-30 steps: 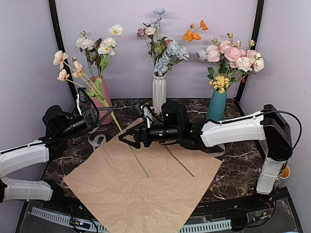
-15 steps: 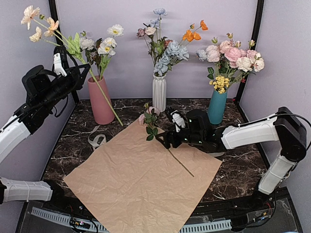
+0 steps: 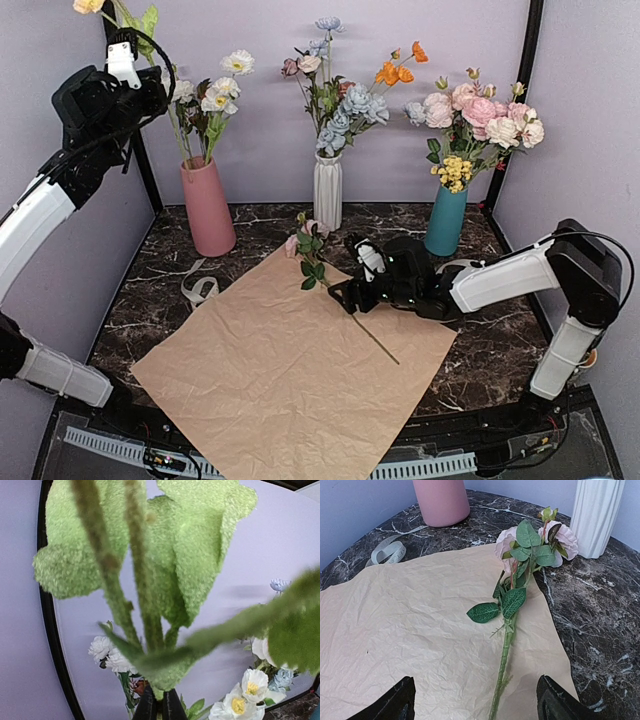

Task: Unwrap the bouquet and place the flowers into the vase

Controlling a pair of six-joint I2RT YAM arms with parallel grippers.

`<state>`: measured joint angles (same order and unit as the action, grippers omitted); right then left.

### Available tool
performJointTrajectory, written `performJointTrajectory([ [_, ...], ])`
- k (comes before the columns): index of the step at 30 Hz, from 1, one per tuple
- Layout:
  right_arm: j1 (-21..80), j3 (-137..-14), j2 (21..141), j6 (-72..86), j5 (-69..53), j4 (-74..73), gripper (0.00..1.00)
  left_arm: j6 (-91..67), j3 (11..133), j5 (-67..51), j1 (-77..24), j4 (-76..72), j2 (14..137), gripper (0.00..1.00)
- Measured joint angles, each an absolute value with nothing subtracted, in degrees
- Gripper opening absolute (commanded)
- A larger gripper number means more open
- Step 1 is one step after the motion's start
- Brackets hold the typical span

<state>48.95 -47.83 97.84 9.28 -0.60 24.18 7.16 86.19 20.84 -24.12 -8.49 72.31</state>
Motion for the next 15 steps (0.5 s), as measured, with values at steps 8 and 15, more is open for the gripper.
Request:
performJointTrajectory([
  [8,48.6,-47.8,98.5,9.3,-0.6,24.4,0.82,11.9,95.4,22.6,-23.7,-11.8,78.2,0.0],
  [15,48.6,-47.9,99.8,9.5,-0.6,24.2,0.82,12.6,99.9,22.2,-23.7,-12.5,80.1,0.0],
])
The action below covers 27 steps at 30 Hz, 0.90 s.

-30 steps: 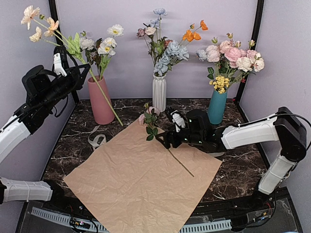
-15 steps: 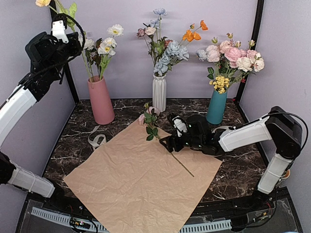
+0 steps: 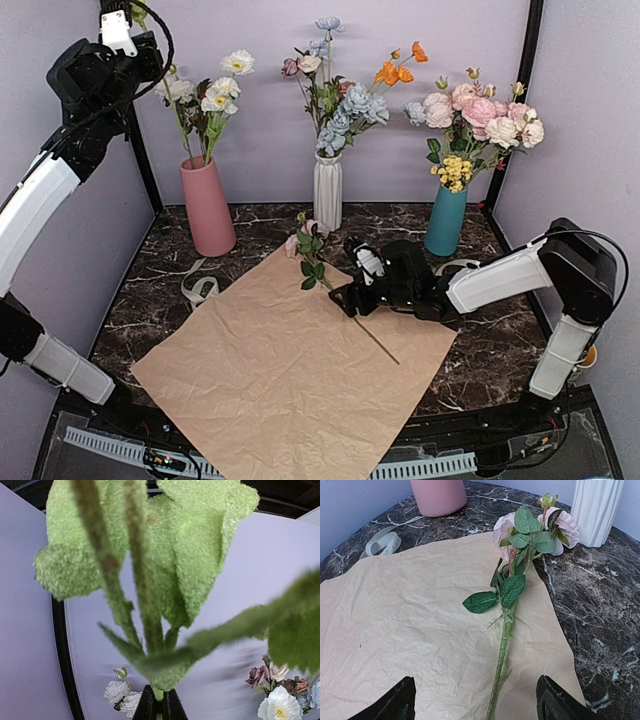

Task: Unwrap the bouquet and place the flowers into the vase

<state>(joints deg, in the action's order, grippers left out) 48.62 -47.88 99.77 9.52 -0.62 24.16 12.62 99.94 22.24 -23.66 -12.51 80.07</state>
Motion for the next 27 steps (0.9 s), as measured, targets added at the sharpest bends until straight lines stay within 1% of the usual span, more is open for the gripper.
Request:
performJointTrajectory([
  [11,48.6,-49.0,100.9,9.9,-1.3,23.5,0.82,11.9,98.8,22.9,-23.0,-13.6,84.0,0.0],
  [18,48.6,-49.6,101.6,10.0,-1.5,22.6,0.82,5.1,96.7,21.1,-18.7,-11.4,89.8,0.0],
  [27,48.6,-50.9,103.2,10.3,-1.8,22.1,0.82,-1.3,95.3,17.7,-14.7,-9.3,92.2,0.0],
])
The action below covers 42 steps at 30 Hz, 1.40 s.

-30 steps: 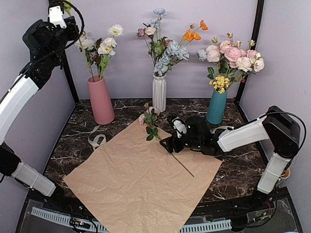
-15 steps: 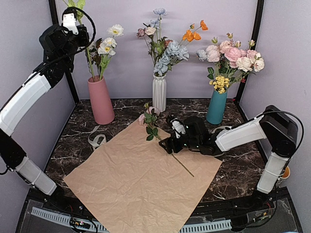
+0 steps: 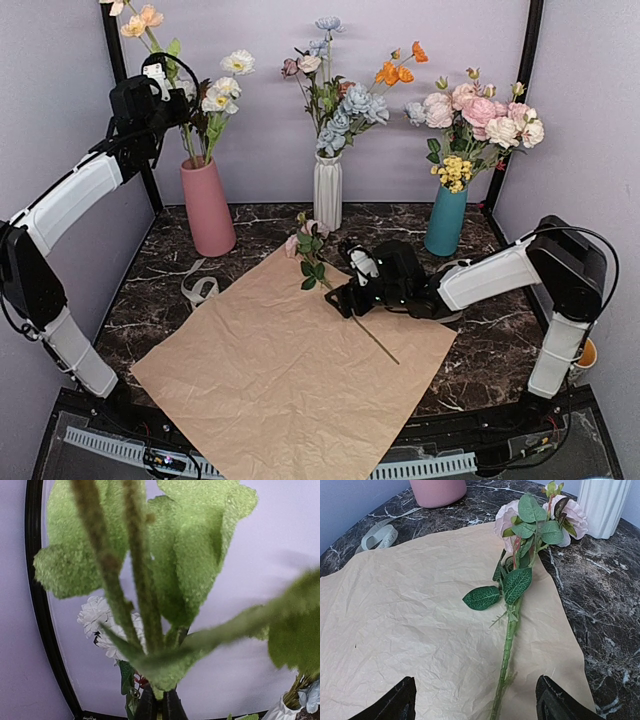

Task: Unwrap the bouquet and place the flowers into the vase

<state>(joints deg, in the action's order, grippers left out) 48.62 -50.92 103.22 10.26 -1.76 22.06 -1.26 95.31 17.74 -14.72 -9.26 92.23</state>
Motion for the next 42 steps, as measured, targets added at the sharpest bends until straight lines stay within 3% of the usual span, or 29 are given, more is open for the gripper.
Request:
performJointTrajectory([
  [12,48.6,-51.9,104.3,10.4,-1.9,20.5,0.81,-9.6,95.7,10.7,-9.7,-2.2,103.8,0.01],
  [26,48.6,-52.6,105.0,10.5,-2.0,19.6,0.81,-14.0,96.0,6.0,-9.2,5.3,103.8,0.52],
  [35,48.6,-52.6,105.0,10.6,-2.2,19.6,0.81,-13.7,98.1,4.7,-9.1,14.7,94.8,0.65],
  [42,48.6,-52.9,105.2,10.4,-2.1,19.2,0.8,-12.5,91.6,2.3,-9.1,18.7,78.0,0.7],
])
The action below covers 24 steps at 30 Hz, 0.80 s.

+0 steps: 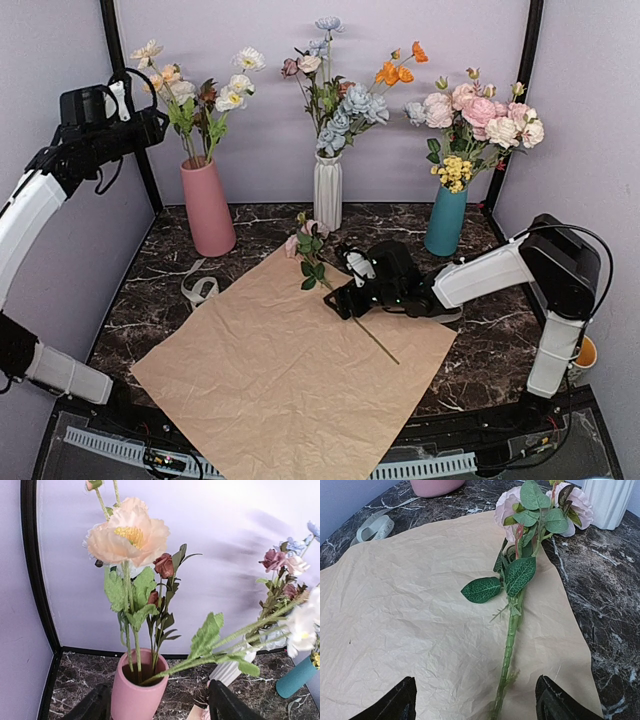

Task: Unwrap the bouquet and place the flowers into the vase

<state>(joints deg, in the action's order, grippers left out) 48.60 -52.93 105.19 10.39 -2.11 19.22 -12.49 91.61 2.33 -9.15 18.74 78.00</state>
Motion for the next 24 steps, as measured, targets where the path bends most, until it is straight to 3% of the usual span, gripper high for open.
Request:
performJointTrajectory([
  [8,48.5,-59.8,110.1,9.5,-1.3,14.7,0.61,-12.3,66.8,-2.3,-9.1,19.9,54.7,0.7],
  [17,47.9,-69.3,115.8,8.6,1.7,4.2,0.51,-12.6,40.7,-10.5,-9.2,19.8,39.6,0.71],
  [24,47.9,-71.9,118.8,8.2,4.5,0.5,0.42,-12.7,37.2,-14.0,-9.2,17.6,36.7,0.7],
])
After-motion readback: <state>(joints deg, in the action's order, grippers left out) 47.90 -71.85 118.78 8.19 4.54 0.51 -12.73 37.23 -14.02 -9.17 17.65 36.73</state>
